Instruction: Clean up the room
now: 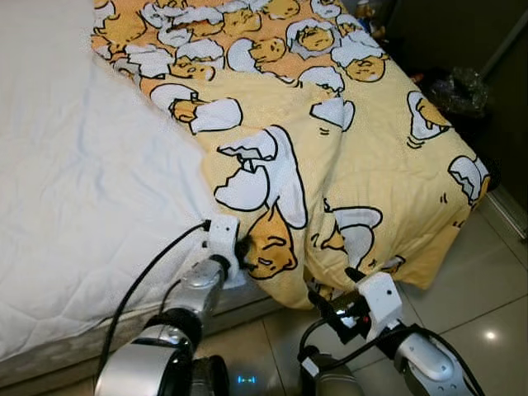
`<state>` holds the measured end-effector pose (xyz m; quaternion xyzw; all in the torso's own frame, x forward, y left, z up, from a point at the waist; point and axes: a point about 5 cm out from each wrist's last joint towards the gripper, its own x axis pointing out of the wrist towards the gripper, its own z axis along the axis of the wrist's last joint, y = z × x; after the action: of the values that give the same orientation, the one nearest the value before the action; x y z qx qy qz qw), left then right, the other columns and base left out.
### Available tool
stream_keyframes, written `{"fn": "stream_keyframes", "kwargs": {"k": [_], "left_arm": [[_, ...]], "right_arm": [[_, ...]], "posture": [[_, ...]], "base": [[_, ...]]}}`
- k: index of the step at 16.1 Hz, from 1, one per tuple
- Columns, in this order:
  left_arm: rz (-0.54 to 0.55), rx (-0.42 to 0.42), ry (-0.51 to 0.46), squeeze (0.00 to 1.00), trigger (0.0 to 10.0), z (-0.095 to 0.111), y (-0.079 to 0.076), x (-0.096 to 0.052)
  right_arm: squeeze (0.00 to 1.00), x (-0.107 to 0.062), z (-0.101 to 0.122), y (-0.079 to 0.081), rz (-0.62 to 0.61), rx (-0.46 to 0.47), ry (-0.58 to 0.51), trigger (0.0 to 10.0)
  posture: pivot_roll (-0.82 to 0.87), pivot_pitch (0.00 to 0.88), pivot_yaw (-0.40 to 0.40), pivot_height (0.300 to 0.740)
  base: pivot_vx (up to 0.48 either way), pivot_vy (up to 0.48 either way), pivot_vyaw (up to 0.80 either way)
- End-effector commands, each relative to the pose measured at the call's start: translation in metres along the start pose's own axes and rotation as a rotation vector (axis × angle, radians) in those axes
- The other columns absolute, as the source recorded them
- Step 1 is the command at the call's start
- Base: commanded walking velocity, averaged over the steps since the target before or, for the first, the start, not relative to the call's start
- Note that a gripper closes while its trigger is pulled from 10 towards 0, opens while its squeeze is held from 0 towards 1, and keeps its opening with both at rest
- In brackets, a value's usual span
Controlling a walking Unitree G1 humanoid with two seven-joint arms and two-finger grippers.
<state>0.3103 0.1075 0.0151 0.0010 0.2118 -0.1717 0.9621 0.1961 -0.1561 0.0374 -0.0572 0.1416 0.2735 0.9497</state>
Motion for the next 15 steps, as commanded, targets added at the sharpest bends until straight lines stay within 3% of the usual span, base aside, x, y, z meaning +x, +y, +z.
{"fn": "stream_keyframes", "kwargs": {"k": [1, 2, 6, 12, 15], "left_arm": [[-0.042, -0.015, 0.068, 0.0, 0.0, -0.022, -0.002, -0.007], [-0.045, -0.012, 0.066, 0.0, 0.0, -0.022, -0.001, -0.008], [-0.185, 0.362, 0.09, 0.0, 0.0, -0.042, 0.005, -0.025], [-0.225, 0.38, 0.081, 0.0, 0.0, -0.061, 0.016, -0.045], [-0.198, 0.336, 0.079, 0.0, 0.0, -0.067, 0.023, -0.052]], "right_arm": [[0.0, -0.004, -0.003, -0.001, 0.0, -0.001, 0.02, 10.0], [0.0, -0.004, -0.004, -0.001, -0.001, -0.001, 0.02, 10.0], [0.0, -0.002, -0.004, -0.002, 0.002, -0.002, 0.018, 10.0], [0.0, 0.002, -0.004, -0.002, 0.014, -0.005, 0.016, 10.0], [0.0, 0.004, -0.004, -0.001, 0.02, -0.004, 0.015, 10.0]], "posture": [[-0.28, 0.184, -0.003, 0.731], [-0.28, 0.184, -0.003, 0.731], [-0.27, 0.17, -0.004, 0.731], [-0.24, 0.152, -0.002, 0.731], [-0.24, 0.146, -0.001, 0.731]], "base": [[0.0, 0.0, 0.0], [0.0, 0.0, 0.0], [0.0, 0.0, 0.0], [0.0, 0.0, 0.0], [0.0, 0.0, 0.0]]}}
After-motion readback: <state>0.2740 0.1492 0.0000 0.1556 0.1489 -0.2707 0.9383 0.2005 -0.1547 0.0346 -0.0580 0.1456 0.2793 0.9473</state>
